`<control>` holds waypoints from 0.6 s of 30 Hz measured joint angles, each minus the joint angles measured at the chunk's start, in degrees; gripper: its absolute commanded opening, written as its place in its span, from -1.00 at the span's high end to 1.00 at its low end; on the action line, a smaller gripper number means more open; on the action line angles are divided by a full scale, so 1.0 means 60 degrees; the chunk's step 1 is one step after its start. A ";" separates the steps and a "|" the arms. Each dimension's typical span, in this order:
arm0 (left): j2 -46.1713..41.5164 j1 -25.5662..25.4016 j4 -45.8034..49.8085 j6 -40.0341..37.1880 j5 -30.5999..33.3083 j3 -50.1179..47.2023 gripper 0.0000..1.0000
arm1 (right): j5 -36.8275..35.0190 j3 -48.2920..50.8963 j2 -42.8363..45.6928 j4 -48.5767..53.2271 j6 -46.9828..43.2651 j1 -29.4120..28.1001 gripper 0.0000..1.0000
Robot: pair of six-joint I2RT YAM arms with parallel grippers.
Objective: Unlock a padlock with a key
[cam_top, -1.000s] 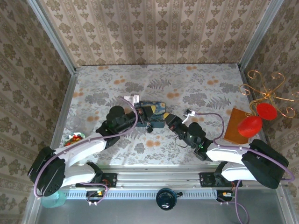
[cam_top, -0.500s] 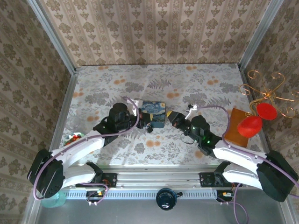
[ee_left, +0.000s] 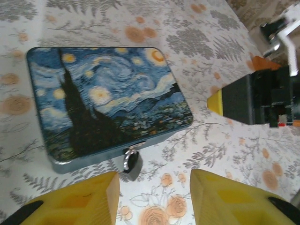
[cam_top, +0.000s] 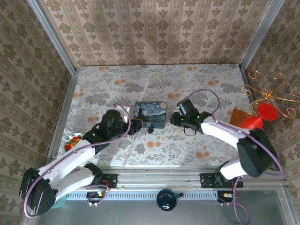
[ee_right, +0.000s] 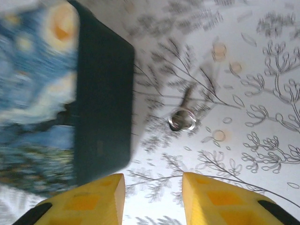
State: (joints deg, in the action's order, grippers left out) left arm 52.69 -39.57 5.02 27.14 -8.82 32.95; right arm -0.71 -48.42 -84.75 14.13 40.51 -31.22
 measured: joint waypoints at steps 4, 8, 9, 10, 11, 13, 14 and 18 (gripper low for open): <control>-0.0499 0.0200 0.0062 -0.0044 0.0193 -0.0510 0.00 | 0.0018 -0.0586 -0.0976 0.0474 -0.0266 0.0062 0.14; -0.0863 0.0433 0.0124 -0.0066 0.0211 -0.0954 -0.03 | -0.0018 -0.1177 -0.1694 0.0710 -0.0459 0.0197 0.14; -0.0943 0.0477 0.0131 -0.0066 0.0197 -0.1042 -0.03 | -0.0025 -0.1275 -0.1832 0.0732 -0.0488 0.0244 0.14; -0.1016 0.0506 0.0131 -0.0066 0.0193 -0.1107 -0.04 | -0.0036 -0.1351 -0.1938 0.0754 -0.0521 0.0284 0.14; -0.1096 0.0554 0.0131 -0.0066 0.0186 -0.1173 -0.04 | -0.0055 -0.1450 -0.2065 0.0805 -0.0557 0.0310 0.14; -0.1184 0.0594 0.0131 -0.0066 0.0178 -0.1239 -0.05 | -0.0066 -0.1687 -0.2317 0.0947 -0.0645 0.0353 0.13; -0.1224 0.0616 0.0131 -0.0066 0.0146 -0.1264 -0.05 | -0.0069 -0.1821 -0.2470 0.1002 -0.0707 0.0353 0.12; -0.1242 0.0725 0.0091 -0.0066 0.0033 -0.1399 -0.05 | -0.0091 -0.2255 -0.2965 0.1202 -0.0801 0.0361 0.09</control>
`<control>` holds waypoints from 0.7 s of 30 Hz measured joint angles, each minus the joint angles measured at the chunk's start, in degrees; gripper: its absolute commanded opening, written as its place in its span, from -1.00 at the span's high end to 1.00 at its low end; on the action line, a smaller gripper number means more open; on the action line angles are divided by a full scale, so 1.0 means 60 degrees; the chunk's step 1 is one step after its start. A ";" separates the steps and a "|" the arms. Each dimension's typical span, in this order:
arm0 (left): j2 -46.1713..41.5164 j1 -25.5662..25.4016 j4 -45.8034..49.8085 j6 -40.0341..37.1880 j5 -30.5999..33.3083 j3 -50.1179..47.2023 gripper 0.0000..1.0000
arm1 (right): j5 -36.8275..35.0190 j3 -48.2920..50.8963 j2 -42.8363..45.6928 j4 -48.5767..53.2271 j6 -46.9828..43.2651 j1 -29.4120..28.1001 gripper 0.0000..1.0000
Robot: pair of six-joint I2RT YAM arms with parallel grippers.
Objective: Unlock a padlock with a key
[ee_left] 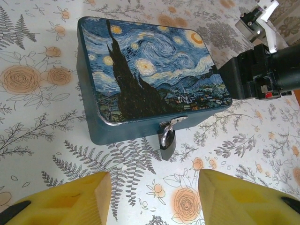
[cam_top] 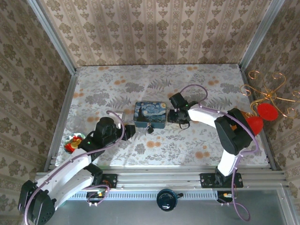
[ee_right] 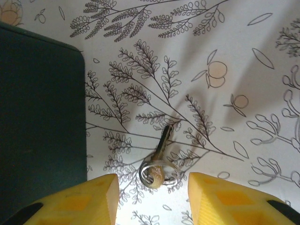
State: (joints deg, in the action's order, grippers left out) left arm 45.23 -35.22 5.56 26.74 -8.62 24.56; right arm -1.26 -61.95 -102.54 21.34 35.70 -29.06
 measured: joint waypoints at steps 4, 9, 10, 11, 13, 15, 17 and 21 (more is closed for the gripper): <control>0.0000 0.0073 -0.0036 0.0000 -0.0095 -0.0142 -0.06 | 0.0000 -0.0208 -0.0368 0.0157 -0.0025 -0.0004 0.10; -0.0157 0.0164 -0.0058 0.0000 -0.0120 -0.0226 -0.07 | -0.0248 -0.0514 -0.0612 0.0499 -0.0087 -0.0098 0.24; -0.0189 0.0197 -0.0062 0.0000 -0.0131 -0.0226 -0.07 | -0.0361 -0.0546 -0.0645 0.0565 -0.0095 -0.0135 0.27; -0.0211 0.0200 -0.0076 0.0000 -0.0127 -0.0229 -0.07 | -0.0492 -0.0561 -0.0659 0.0619 -0.0113 -0.0178 0.27; -0.0248 0.0215 -0.0160 0.0004 -0.0127 -0.0255 -0.07 | -0.0729 -0.0586 -0.0692 0.0667 -0.0102 -0.0273 0.27; -0.0251 0.0266 -0.0219 0.0004 -0.0135 -0.0288 -0.08 | -0.0940 -0.0663 -0.0761 0.0732 -0.0106 -0.0372 0.35; -0.0251 0.0310 -0.0222 0.0011 -0.0135 -0.0310 -0.08 | -0.1129 -0.0688 -0.0787 0.0776 -0.0102 -0.0444 0.42; -0.0251 0.0324 -0.0291 0.0036 -0.0138 -0.0335 -0.08 | -0.1446 -0.0739 -0.0816 0.0860 -0.0055 -0.0568 0.62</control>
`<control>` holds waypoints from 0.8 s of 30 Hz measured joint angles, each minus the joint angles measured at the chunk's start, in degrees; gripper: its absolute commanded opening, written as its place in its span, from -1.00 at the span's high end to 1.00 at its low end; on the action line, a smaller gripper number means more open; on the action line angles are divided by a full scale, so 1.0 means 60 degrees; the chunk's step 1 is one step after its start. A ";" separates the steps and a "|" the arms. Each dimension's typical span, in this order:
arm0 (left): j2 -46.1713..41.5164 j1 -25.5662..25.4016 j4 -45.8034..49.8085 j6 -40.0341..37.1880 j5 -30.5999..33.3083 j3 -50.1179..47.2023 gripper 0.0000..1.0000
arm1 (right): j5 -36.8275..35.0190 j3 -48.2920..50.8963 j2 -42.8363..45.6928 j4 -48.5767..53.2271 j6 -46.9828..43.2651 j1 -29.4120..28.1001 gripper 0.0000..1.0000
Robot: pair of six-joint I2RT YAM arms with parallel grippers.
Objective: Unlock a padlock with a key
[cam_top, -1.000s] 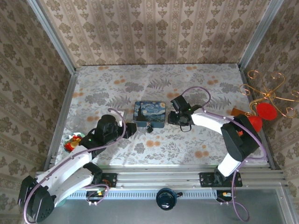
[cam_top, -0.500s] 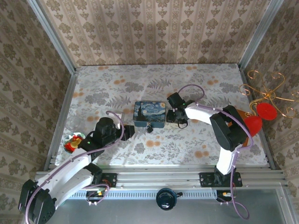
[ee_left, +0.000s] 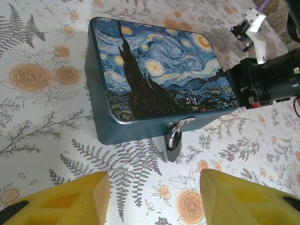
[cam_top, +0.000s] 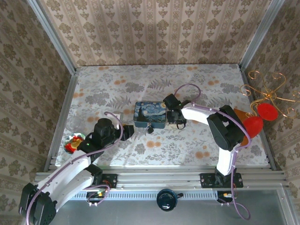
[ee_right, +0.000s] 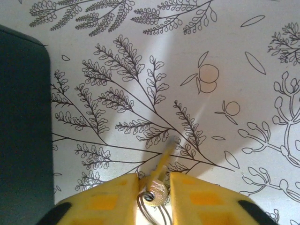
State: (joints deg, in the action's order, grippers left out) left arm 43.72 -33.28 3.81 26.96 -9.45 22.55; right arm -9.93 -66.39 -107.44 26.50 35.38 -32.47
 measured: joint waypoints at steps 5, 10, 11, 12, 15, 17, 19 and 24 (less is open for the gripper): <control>-0.0004 0.0000 -0.0011 0.0007 -0.0036 -0.0011 -0.08 | -0.0106 0.0106 0.0091 -0.0186 0.0091 -0.0069 0.84; -0.0004 0.0000 -0.0076 0.0073 -0.0066 -0.0018 -0.09 | -0.0018 0.0652 0.0484 -0.0641 0.0171 -0.0098 1.00; 0.0004 0.0000 -0.0080 0.0073 -0.0069 -0.0018 -0.09 | 0.0015 0.0787 0.0586 -0.0707 0.0175 -0.0102 1.00; 0.0018 0.0004 -0.0095 0.0073 -0.0106 -0.0018 -0.08 | 0.0051 0.0976 0.0732 -0.0783 0.0178 -0.0102 1.00; 0.0120 0.0015 -0.0186 0.0073 -0.0219 -0.0018 -0.08 | 0.0226 0.1537 0.1315 -0.0936 0.0222 -0.0117 1.00; 0.0215 0.0033 -0.0259 0.0069 -0.0328 -0.0018 -0.07 | 0.0313 0.1810 0.1821 -0.0962 0.0255 -0.0117 1.00; 0.0288 0.0055 -0.0379 0.0062 -0.0521 -0.0015 -0.05 | 0.0503 0.1971 0.2448 -0.1024 0.0302 -0.0117 1.00; 0.0386 0.0044 -0.1228 -0.0157 -0.1435 -0.0033 0.00 | 0.1217 0.2109 0.3847 -0.1362 0.0357 -0.0178 1.00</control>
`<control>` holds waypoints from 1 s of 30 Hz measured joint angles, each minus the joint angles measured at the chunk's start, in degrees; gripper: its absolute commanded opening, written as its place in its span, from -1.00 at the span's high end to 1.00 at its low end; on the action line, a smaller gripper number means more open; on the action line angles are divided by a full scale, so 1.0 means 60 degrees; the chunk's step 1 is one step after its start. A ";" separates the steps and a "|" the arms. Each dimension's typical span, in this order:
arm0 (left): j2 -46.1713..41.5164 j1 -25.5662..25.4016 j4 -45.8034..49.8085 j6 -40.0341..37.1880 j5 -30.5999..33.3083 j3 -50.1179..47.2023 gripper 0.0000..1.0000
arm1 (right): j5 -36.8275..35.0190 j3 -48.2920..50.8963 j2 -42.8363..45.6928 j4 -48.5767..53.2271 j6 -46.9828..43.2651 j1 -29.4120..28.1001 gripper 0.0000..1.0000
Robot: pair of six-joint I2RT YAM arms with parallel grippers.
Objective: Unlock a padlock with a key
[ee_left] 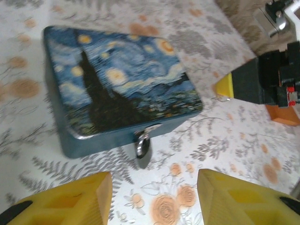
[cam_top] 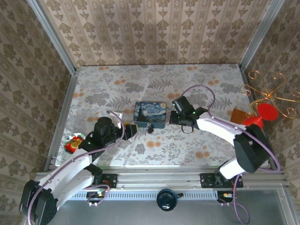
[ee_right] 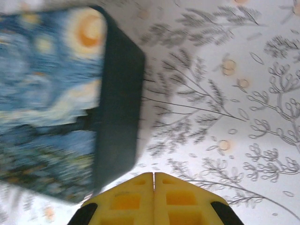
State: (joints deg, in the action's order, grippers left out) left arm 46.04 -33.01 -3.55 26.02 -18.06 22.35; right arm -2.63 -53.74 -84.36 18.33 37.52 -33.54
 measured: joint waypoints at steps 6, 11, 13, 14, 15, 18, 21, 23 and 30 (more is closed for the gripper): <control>0.0025 -0.0801 -0.1552 -0.0951 -0.0608 -0.0178 0.03 | 0.0790 -0.0047 0.1424 -0.0040 0.0211 -0.0415 1.00; 0.0149 -0.1927 -0.3242 -0.2623 -0.0678 -0.0754 -0.03 | 0.1067 -0.0725 0.2080 0.0113 0.0357 -0.1020 1.00; 0.0353 -0.2055 -0.3741 -0.3177 -0.0747 -0.0856 -0.03 | 0.1173 -0.0991 0.2277 0.0106 0.0463 -0.1268 1.00; 0.0506 -0.2069 -0.4022 -0.3432 -0.0783 -0.0856 -0.02 | 0.1239 -0.1082 0.2368 0.0106 0.0510 -0.1381 1.00; 0.0656 -0.2065 -0.4295 -0.3643 -0.0809 -0.0852 0.00 | 0.1286 -0.1158 0.2455 0.0084 0.0543 -0.1512 1.00; 0.1173 -0.2065 -0.4972 -0.4109 -0.0943 -0.0845 0.12 | 0.1381 -0.1257 0.2590 -0.0051 0.0612 -0.1847 1.00; 0.1719 -0.2065 -0.5639 -0.4317 -0.1224 -0.0838 0.19 | 0.1490 -0.1293 0.2601 -0.0146 0.0612 -0.2164 1.00; 0.1996 -0.2065 -0.6098 -0.4353 -0.1399 -0.0834 0.26 | 0.1530 -0.1297 0.2601 -0.0237 0.0623 -0.2331 1.00; 0.2320 -0.2197 -0.6965 -0.4386 -0.1880 -0.0743 0.39 | 0.1596 -0.1297 0.2608 -0.0437 0.0725 -0.2521 1.00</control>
State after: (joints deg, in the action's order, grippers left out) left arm 59.96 -46.19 -45.34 -0.30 -29.34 17.89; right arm 6.94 -61.52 -68.71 15.70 41.87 -48.66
